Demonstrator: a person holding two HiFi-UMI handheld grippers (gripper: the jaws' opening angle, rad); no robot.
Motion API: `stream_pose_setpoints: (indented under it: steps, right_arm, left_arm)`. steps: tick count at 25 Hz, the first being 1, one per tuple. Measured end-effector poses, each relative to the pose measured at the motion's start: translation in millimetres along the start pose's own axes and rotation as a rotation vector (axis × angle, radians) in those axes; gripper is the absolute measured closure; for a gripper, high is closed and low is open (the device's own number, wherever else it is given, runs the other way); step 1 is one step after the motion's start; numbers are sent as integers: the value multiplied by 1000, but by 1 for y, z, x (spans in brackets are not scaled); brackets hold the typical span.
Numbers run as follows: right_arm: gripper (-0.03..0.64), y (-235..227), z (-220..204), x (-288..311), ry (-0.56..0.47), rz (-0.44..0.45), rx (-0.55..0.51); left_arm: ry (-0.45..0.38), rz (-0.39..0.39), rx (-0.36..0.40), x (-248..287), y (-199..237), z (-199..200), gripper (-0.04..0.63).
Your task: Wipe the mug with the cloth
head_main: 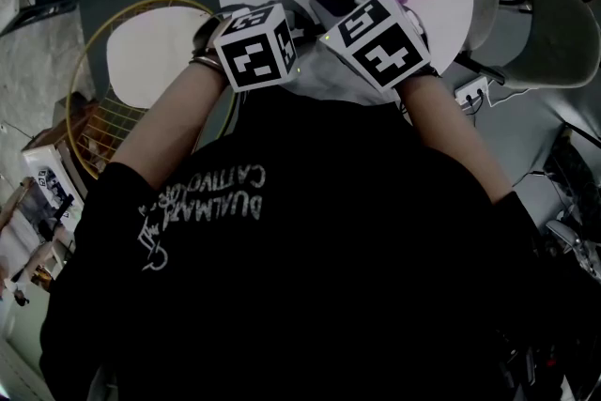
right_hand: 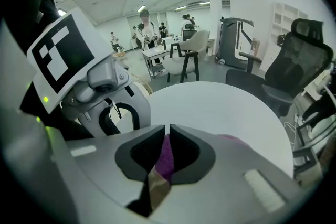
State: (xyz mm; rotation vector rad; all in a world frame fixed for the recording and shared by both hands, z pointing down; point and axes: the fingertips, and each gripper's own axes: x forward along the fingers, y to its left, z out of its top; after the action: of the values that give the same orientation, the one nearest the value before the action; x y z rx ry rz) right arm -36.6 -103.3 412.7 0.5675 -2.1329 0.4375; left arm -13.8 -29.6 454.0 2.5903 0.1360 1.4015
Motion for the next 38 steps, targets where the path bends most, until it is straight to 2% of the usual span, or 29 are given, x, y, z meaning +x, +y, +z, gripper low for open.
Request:
stream_pose_setpoints:
  steps: [9,15,27,33,38]
  right_arm:
    - [583,9,-5,3,81,24,-68]
    - [583,20,-8,5,85,16,-111]
    - [584,25,-13,0,58,29,-38]
    - [584,26,-11,0,77,95,-14]
    - [584,26,-6,2,162,168,-44]
  left_arm:
    - [-12,20,-30,-1,4,1,529]
    - [-17,24,-38,0,5,2,528]
    - [-27,39,-48,2,8,6,528]
    - [-30,51,-17,-1,7,6,531]
    - [-49,58,-28,-7,9,7,534]
